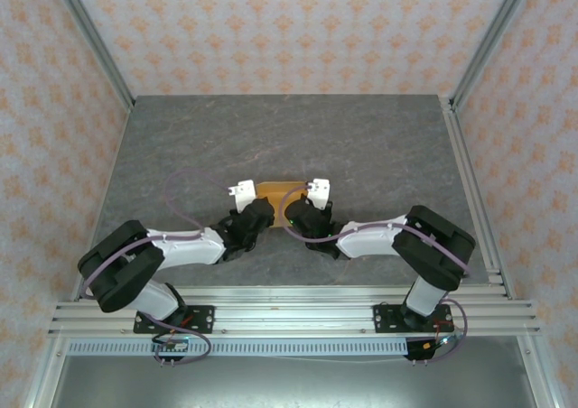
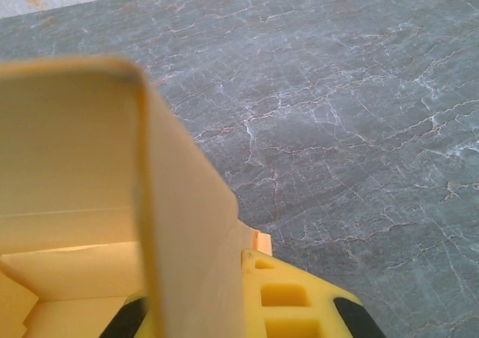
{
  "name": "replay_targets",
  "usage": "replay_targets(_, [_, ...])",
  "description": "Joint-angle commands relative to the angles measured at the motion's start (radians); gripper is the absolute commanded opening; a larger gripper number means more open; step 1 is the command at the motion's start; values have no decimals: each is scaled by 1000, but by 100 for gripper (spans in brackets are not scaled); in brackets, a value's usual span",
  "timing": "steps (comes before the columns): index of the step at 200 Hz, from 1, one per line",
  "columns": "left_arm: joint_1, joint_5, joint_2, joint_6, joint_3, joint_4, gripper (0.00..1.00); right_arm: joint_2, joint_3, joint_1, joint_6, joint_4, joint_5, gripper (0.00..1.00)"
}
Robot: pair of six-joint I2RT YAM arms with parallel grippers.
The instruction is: Fold the paper box
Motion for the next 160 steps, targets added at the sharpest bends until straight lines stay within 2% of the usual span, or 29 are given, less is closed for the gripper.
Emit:
replay_targets(1, [0, 52, -48, -6, -28, -64, 33, 46, -39, 1, -5, -72, -19, 0])
replay_targets(39, [1, 143, -139, 16, -45, -89, 38, 51, -61, 1, -48, -40, -17, 0])
replay_targets(65, [0, 196, -219, 14, -79, -96, 53, 61, -71, 0, -63, -12, -13, 0])
replay_targets(110, [0, 256, -432, -27, -151, -173, 70, 76, -66, 6, -85, 3, -5, 0])
replay_targets(141, [0, 236, -645, -70, -179, -315, 75, 87, -57, 19, -116, 17, -2, 0])
replay_targets(160, [0, 173, -764, -80, -137, -473, 76, 93, -51, 28, -133, 19, 4, 0])
